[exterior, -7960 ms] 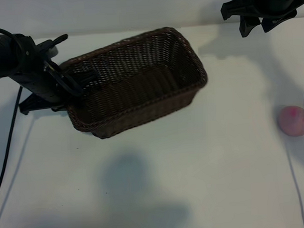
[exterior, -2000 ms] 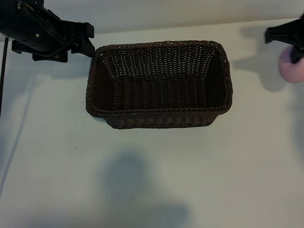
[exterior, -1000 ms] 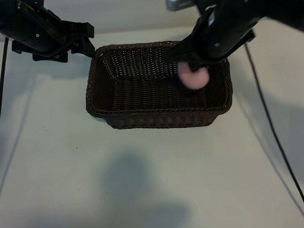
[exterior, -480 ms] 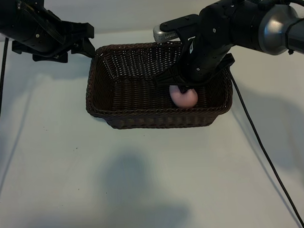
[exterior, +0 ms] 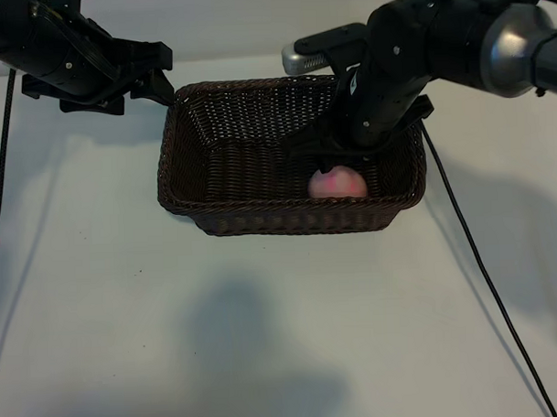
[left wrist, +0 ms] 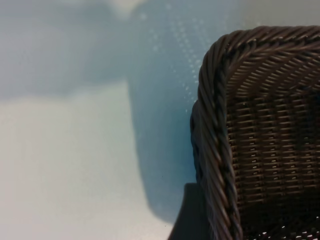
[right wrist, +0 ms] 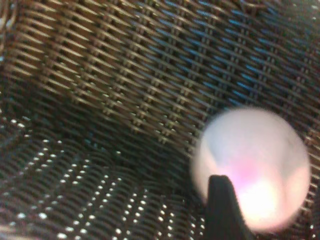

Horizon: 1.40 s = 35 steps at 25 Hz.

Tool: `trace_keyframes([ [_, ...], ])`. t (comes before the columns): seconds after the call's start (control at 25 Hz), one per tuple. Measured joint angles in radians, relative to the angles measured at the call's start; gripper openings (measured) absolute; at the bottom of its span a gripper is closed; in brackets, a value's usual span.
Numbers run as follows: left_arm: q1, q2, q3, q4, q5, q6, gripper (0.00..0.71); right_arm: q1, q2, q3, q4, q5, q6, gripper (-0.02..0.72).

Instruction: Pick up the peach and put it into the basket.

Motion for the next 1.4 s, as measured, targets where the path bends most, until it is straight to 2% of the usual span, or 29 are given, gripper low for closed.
trace_keyframes([
  [0.12,0.0,0.0,0.0,0.0,0.004,0.0,0.587,0.0,-0.025,-0.031,-0.005,0.045,0.0,0.467],
  [0.36,0.0,0.0,0.0,0.0,0.004,0.0,0.587,-0.003,-0.063,-0.158,-0.075,0.202,0.0,0.471],
  [0.68,0.0,0.0,-0.001,0.0,0.005,0.0,0.587,-0.101,-0.066,-0.173,-0.096,0.3,-0.002,0.471],
  [1.0,0.0,0.0,-0.001,0.0,0.007,0.0,0.587,-0.225,-0.066,-0.173,-0.104,0.357,-0.02,0.471],
  [1.4,0.0,0.0,-0.001,0.0,0.007,0.001,0.587,-0.229,-0.066,-0.179,-0.095,0.363,-0.023,0.471],
])
